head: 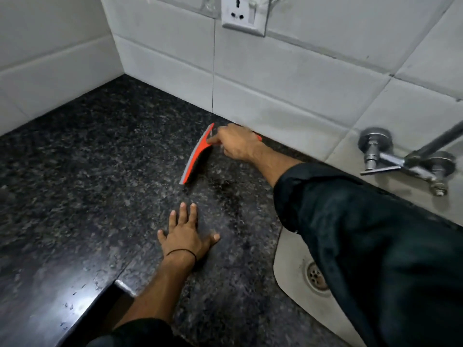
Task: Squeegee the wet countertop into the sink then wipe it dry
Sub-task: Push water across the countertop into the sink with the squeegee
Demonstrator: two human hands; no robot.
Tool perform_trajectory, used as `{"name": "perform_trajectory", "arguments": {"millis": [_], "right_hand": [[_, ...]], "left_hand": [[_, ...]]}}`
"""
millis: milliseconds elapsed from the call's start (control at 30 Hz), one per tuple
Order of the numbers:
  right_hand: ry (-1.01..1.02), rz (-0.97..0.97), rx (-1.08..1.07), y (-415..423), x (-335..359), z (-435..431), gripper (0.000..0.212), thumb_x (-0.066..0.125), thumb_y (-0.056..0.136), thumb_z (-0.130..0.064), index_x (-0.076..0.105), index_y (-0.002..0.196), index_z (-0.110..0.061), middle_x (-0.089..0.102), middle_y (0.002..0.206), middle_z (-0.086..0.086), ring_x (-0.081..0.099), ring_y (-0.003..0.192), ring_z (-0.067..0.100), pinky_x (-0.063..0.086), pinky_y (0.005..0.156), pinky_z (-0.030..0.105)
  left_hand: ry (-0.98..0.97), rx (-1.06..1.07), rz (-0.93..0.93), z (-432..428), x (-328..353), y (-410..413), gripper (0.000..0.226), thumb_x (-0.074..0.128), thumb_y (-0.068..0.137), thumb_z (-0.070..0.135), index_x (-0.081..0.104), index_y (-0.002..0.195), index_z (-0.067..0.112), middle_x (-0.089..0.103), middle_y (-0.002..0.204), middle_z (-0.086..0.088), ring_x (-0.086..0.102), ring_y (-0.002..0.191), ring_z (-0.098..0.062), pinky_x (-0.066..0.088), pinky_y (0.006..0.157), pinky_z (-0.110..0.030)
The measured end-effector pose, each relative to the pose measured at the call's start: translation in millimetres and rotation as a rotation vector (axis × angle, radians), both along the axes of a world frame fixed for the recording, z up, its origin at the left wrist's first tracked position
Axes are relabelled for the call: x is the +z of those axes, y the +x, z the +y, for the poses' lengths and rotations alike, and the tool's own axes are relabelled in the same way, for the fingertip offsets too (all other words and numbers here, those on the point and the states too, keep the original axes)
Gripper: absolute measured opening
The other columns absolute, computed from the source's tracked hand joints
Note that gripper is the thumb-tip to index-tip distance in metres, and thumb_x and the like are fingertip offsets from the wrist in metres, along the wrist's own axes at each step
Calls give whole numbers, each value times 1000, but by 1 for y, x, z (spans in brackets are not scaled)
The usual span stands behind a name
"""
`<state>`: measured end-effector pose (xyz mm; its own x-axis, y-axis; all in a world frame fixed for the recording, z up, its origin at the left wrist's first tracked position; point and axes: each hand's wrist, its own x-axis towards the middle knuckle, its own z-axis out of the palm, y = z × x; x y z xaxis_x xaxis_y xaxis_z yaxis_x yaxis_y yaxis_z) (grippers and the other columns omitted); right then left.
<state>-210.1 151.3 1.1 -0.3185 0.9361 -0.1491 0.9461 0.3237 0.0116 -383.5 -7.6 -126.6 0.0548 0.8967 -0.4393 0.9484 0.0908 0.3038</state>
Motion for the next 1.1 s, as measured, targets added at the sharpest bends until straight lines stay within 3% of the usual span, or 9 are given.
{"name": "perform_trajectory", "arguments": {"millis": [133, 300, 533, 633, 800, 933, 1033, 1100], "right_hand": [[-30, -16, -57, -17, -15, 22, 44, 52, 90, -12, 59, 131, -27, 60, 125, 14, 59, 114, 37, 48, 89, 44], [-52, -61, -184, 28, -25, -2, 37, 49, 94, -16, 60, 129, -17, 65, 126, 10, 62, 115, 32, 49, 90, 41], [-76, -126, -512, 165, -15, -111, 34, 48, 99, -29, 57, 127, -12, 60, 132, 15, 58, 121, 32, 45, 99, 40], [-132, -69, -650, 190, -20, -166, 38, 42, 102, -33, 54, 130, -10, 56, 135, 16, 53, 125, 35, 42, 101, 42], [-77, 27, -835, 181, -31, -219, 37, 50, 91, -17, 63, 124, -9, 64, 126, 16, 62, 115, 34, 50, 94, 40], [-66, 116, -828, 184, -12, -231, 36, 59, 84, -23, 67, 118, -15, 67, 117, 16, 64, 108, 35, 52, 88, 40], [-42, 147, -814, 186, -1, -220, 45, 57, 83, -24, 62, 127, -20, 60, 124, 17, 60, 113, 37, 50, 91, 40], [-104, 148, -840, 183, -3, -206, 50, 55, 88, -24, 53, 137, -13, 52, 132, 22, 54, 119, 40, 47, 96, 39]], "left_hand": [[-5, 16, 19, 3, -2, 2, 109, 53, 76, 79, -9, 155, 36, -16, 163, 9, -7, 152, -24, 13, 117, -62], [-16, 14, 1, 5, 2, 0, 111, 54, 74, 80, -7, 155, 37, -15, 164, 10, -7, 152, -23, 13, 117, -63], [-59, 14, -26, 5, 12, -1, 114, 57, 71, 81, -4, 156, 35, -12, 164, 8, -3, 152, -25, 15, 115, -65], [-88, 16, 9, 9, 16, 1, 112, 54, 72, 82, -2, 156, 34, -10, 165, 6, -1, 152, -27, 18, 115, -66], [2, -68, 20, -8, 22, 21, 101, 43, 77, 83, 8, 156, 31, -2, 165, 4, 1, 152, -27, 13, 116, -64], [27, -172, 18, -23, 19, 49, 103, 40, 74, 87, 7, 156, 34, -5, 165, 5, -3, 152, -26, 8, 117, -63], [19, -251, 30, -28, 17, 71, 106, 41, 73, 87, 0, 156, 34, -12, 165, 6, -8, 152, -25, 6, 117, -64], [-31, -281, 38, -31, 16, 83, 109, 44, 73, 87, -6, 155, 36, -18, 163, 8, -12, 151, -25, 6, 116, -66]]}}
